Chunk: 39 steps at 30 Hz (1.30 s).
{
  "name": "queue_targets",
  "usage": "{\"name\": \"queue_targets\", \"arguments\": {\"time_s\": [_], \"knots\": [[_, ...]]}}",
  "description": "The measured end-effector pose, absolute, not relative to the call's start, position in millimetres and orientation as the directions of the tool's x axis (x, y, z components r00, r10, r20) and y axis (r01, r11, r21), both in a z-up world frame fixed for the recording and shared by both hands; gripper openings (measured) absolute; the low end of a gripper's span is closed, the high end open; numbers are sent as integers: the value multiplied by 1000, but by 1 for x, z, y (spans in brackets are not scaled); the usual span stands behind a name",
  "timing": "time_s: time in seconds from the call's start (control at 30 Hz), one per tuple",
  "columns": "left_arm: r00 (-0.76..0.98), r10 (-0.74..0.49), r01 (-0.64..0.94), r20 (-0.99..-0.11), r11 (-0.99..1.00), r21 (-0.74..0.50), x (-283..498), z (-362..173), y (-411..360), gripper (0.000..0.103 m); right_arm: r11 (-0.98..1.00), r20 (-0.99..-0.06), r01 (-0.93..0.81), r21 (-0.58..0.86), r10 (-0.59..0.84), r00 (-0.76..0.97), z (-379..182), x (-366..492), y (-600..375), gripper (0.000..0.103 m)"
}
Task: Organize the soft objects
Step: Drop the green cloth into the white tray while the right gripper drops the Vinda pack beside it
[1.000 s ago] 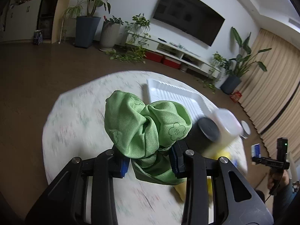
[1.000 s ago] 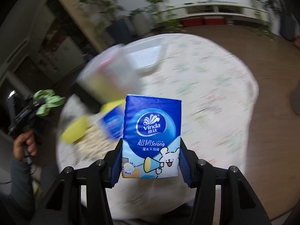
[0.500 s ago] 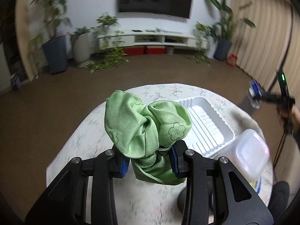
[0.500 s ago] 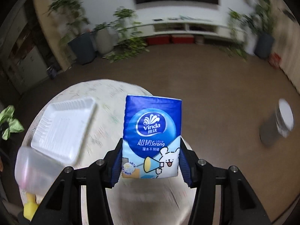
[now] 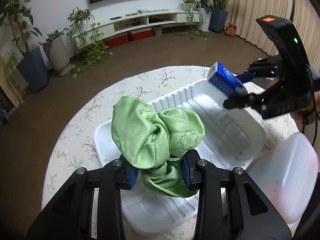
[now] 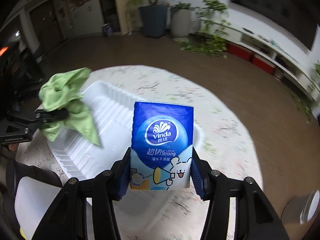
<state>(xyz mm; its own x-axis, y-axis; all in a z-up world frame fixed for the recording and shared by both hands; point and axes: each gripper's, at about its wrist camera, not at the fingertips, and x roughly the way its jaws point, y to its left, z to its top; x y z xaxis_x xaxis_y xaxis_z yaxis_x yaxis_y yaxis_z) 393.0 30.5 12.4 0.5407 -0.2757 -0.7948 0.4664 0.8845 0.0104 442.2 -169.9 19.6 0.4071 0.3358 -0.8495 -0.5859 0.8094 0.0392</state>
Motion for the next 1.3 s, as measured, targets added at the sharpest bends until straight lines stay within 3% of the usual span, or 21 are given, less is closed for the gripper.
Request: {"name": "queue_targets", "arguments": {"time_s": [0.6,0.77,0.83,0.87,1.13,1.3], "knots": [[483,-218,427,-848,904,10,410,-26,26,35,764,-910,-645,8,272,312,-38,442,-138,55],[481,-194,407,-855,913,22,413,-32,27,48,762,-907,-648,-5,269,323,-37,442,-137,56],[476,-189,404,-859,914,23,413,-34,27,61,763,-904,-646,-13,268,334,-36,438,-138,56],[473,-189,404,-861,914,22,413,-35,26,63,763,-902,-646,-16,268,338,-36,436,-138,56],[487,-168,370,-857,929,28,413,-37,32,68,765,-884,-643,-35,276,377,-29,432,-139,58],[499,-181,347,-848,938,4,410,-27,44,73,774,-861,-633,-26,304,408,-17,433,-145,67]]}}
